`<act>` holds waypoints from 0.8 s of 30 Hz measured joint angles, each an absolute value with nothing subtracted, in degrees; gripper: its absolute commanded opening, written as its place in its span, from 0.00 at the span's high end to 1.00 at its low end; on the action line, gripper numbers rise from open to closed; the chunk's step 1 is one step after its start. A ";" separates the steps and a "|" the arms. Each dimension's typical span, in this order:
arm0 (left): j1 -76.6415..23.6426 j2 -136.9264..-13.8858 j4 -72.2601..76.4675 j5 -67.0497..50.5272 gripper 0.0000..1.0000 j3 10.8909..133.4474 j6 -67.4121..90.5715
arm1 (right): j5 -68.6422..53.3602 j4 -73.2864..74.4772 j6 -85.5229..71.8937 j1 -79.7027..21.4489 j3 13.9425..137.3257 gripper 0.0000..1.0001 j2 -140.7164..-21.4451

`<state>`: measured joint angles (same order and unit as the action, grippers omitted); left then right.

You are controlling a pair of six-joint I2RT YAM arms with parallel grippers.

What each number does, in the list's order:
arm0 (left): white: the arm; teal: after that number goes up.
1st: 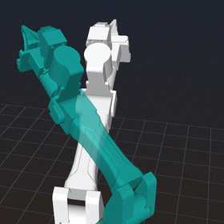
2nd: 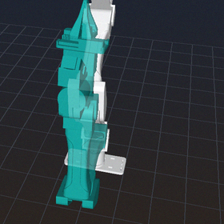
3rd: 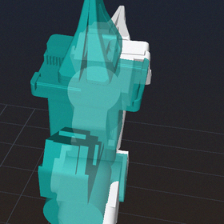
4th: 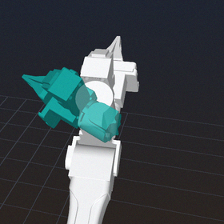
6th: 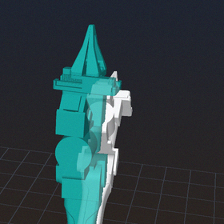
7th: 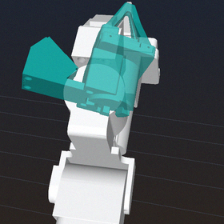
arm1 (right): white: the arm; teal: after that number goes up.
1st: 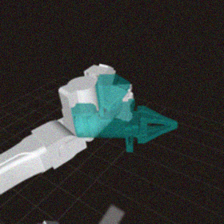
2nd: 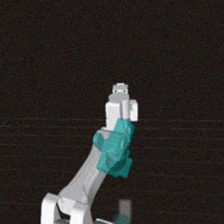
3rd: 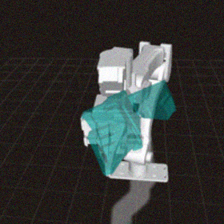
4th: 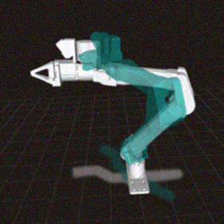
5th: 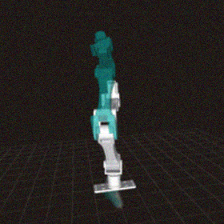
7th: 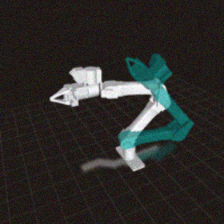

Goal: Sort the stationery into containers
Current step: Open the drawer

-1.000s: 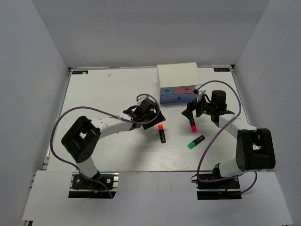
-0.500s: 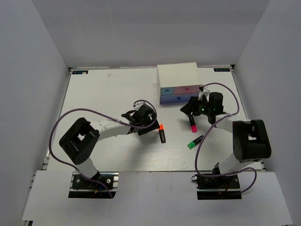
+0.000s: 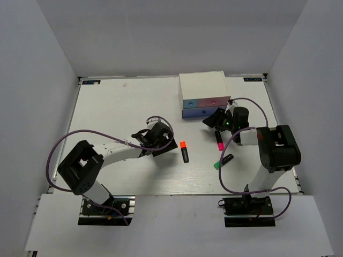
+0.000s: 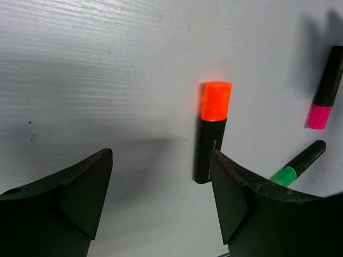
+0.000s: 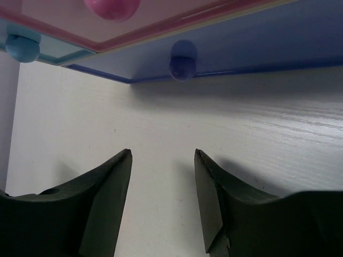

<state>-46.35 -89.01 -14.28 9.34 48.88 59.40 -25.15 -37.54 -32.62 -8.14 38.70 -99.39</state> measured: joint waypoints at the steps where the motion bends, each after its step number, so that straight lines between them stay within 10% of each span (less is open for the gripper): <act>1: -46.37 -88.82 -14.26 9.43 0.18 48.60 59.42 | -25.06 -38.09 -32.71 -8.36 38.70 0.41 -99.81; 24: -45.84 -88.82 -13.06 9.02 0.16 48.16 59.37 | -24.58 -42.68 -35.31 -9.06 38.68 0.10 -102.69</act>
<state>-45.84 -88.82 -13.06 9.02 48.16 59.37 -24.58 -42.68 -35.31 -9.06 38.68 -102.69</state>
